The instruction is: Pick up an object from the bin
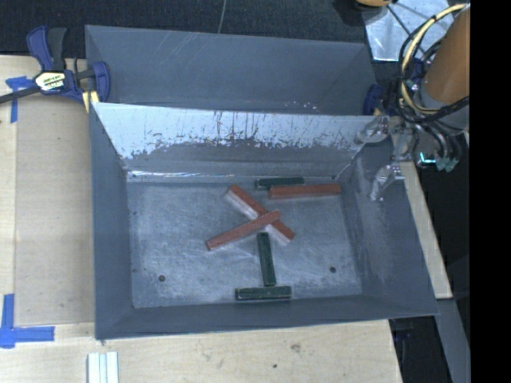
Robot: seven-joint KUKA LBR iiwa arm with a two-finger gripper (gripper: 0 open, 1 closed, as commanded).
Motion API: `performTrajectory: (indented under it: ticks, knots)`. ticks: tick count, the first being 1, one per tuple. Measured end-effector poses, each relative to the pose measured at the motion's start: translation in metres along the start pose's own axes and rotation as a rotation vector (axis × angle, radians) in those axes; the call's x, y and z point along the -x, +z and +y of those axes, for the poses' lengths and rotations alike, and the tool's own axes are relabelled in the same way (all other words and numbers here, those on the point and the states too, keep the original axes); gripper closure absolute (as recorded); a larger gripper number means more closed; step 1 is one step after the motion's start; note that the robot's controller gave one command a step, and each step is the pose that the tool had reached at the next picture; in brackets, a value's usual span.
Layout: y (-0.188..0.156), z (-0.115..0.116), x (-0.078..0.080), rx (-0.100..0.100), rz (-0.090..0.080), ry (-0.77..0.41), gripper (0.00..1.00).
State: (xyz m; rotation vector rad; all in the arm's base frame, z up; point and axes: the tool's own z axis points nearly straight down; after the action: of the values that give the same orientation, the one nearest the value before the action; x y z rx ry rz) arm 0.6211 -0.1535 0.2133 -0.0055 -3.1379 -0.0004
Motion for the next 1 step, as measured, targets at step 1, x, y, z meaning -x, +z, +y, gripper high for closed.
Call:
performTrajectory:
  ticks: [1]
  knots:
    - [-0.0046,0.0005,0.0017,-0.002,-0.008,-0.003,0.00]
